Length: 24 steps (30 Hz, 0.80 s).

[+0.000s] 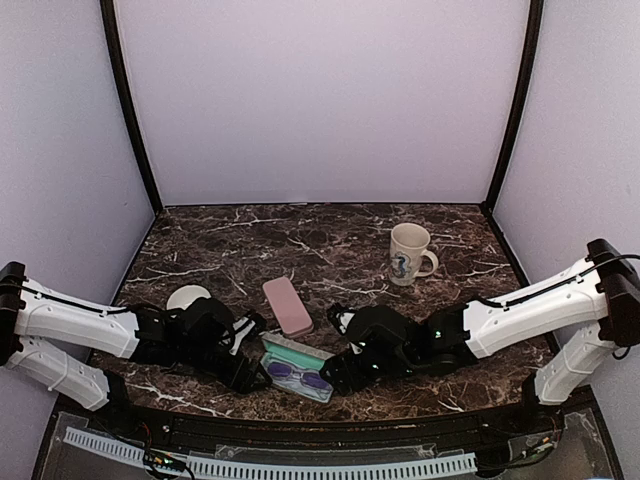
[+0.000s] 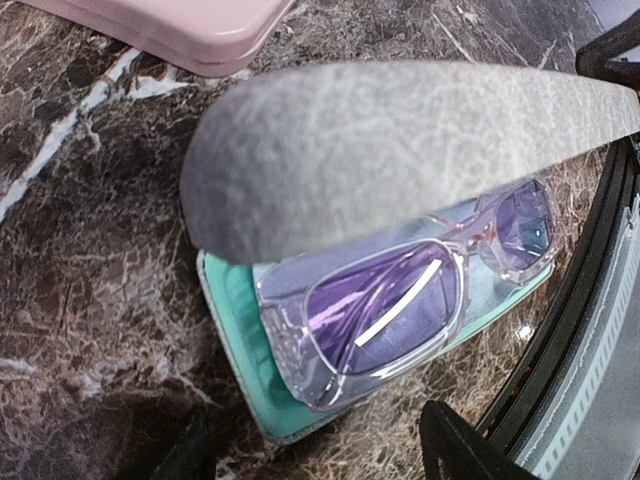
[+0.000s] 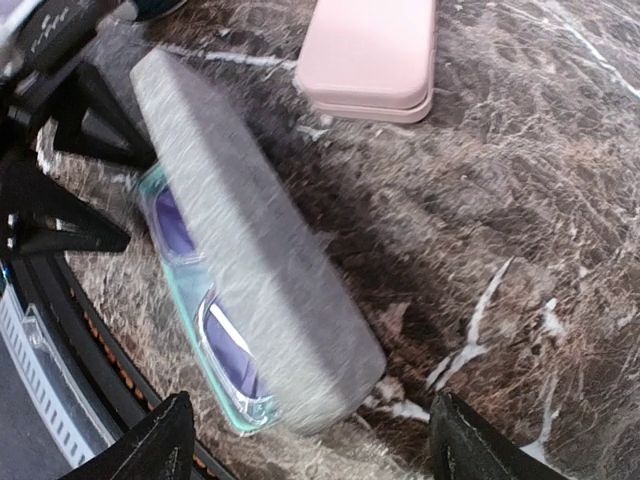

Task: Organize the sunglasses
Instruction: Adjust the sunglasses and the sunglasses case, then close the case with sunglasses at the center of the board.

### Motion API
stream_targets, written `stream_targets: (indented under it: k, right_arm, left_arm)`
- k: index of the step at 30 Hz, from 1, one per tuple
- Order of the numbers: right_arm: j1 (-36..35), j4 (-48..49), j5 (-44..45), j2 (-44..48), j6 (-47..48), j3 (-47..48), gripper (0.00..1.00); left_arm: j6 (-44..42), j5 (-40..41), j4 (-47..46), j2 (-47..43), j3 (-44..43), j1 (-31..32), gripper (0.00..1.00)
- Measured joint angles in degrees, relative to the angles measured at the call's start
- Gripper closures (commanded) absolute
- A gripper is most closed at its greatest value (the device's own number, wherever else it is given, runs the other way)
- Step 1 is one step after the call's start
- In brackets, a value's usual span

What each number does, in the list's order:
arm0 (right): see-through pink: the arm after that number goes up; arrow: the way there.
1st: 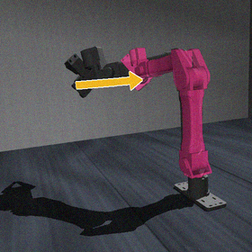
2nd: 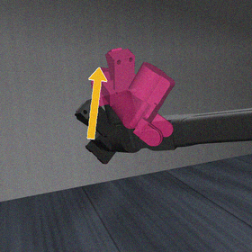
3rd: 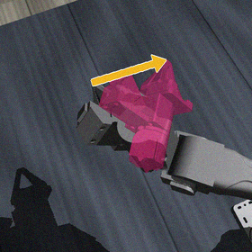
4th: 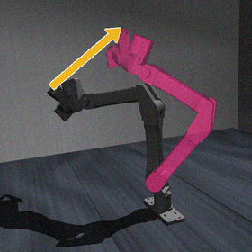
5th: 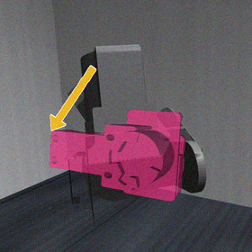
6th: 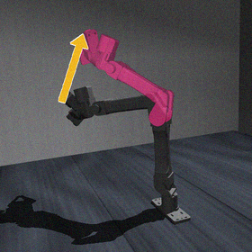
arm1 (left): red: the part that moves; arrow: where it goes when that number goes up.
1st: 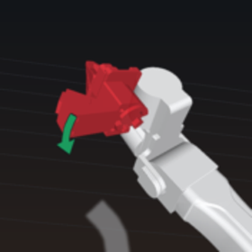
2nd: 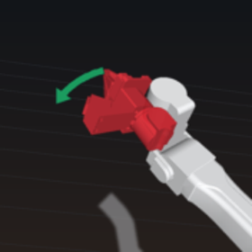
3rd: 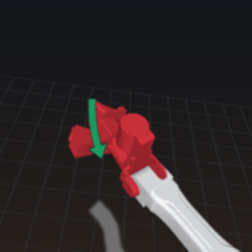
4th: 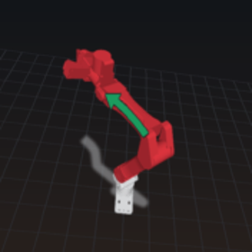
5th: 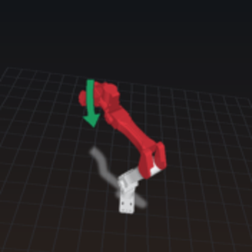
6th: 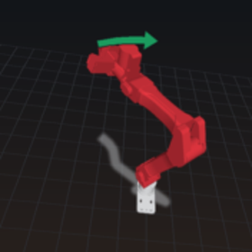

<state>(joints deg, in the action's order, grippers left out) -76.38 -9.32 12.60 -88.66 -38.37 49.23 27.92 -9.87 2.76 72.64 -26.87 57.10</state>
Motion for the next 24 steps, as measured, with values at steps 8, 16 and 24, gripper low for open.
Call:
stream_targets:
  k: [8, 16, 24]
  right_arm:
    - [5.5, 0.4, -5.3, -0.2, 6.0, 2.8, 0.39]
    - [6.6, 1.7, -10.1, -3.9, 9.2, 5.0, 0.48]
    - [6.6, 2.3, -12.7, -5.9, 9.7, 5.3, 0.54]
  left_arm:
    - [-0.2, -0.2, -2.4, 0.2, 1.6, 0.0, 0.31]
    - [1.8, -0.2, -7.6, 2.3, 2.2, 0.0, 0.37]
    - [2.5, 0.0, -10.8, 4.2, 2.2, 0.2, 0.41]
